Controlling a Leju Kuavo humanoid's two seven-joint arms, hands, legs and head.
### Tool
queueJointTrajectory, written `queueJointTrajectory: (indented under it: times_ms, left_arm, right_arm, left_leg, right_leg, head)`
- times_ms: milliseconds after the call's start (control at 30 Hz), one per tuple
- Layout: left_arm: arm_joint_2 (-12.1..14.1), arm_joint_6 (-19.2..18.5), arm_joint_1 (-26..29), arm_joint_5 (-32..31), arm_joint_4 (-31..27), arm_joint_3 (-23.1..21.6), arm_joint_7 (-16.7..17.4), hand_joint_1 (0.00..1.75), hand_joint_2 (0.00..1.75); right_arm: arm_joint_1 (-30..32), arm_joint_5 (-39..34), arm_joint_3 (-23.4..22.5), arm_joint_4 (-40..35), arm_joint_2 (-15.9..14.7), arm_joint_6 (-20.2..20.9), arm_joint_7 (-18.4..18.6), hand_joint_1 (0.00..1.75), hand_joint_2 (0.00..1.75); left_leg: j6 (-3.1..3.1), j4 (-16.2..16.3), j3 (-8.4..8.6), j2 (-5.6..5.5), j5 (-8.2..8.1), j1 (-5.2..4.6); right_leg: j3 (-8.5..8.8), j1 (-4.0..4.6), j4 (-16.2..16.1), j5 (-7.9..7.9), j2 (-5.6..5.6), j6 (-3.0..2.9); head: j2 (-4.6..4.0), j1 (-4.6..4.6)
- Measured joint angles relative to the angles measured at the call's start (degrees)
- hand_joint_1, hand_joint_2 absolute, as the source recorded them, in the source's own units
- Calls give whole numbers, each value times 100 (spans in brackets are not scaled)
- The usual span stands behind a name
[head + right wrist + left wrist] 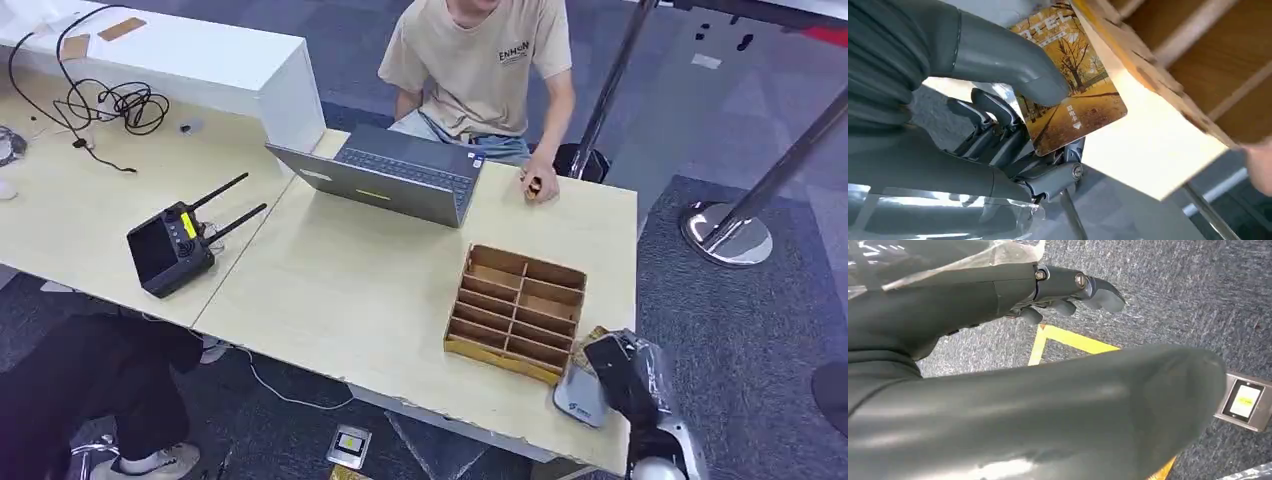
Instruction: Pass the card to the sensor for recognition and then transmit it.
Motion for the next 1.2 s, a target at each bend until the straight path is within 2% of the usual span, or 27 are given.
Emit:
queueJointTrajectory:
  times_ms: [433, 700, 900, 1000, 1100, 1200]
  left_arm:
    - [0, 9, -1, -48, 0, -17, -2, 0, 0]
    - [0, -63, -4, -201, 0, -134, -2, 0, 0]
    - [0, -109, -13, -306, 0, -252, -4, 0, 0]
    - [0, -138, -14, -406, 0, -302, -4, 0, 0]
    - [-13, -171, -43, -529, 0, -398, 4, 0, 0]
    - [-35, -208, -110, -627, 0, -488, 35, 0, 0]
  right_arm:
    - [-97, 1221, -492, -2027, 89, -142, 464, 175, 175]
    - [-732, 1377, -464, -2873, 284, 186, 459, 175, 175]
    - [-1336, 1524, -374, -3063, 494, 208, 352, 175, 175]
    - [-1575, 1644, -296, -3039, 597, 81, 155, 175, 175]
    - [-2127, 2104, -160, -2782, 735, -66, 0, 175, 175]
    - [-2722, 2851, 30, -2185, 885, -221, -37, 175, 175]
  left_leg:
    - [0, -1, -22, -4, 0, 2]
    - [0, 0, -21, -4, 0, 1]
    - [-1, 0, -22, -4, 0, 2]
    - [-1, -1, -34, -5, 0, 1]
    - [-1, -1, -34, -3, 1, 2]
    - [-3, -1, -36, -5, 7, 2]
  right_leg:
    - [-21, 1, 2, -2, 0, -2]
    - [-21, 1, 2, -1, 0, -2]
    - [-20, 1, 3, -1, -2, -2]
    - [-27, 1, 7, -1, -1, -2]
    - [-30, 1, 7, -1, 0, -2]
    - [-30, 1, 7, -1, -6, -2]
  head:
    - [0, 0]
    - [0, 0]
    - [0, 2]
    - [0, 2]
    - [0, 0]
    - [0, -2]
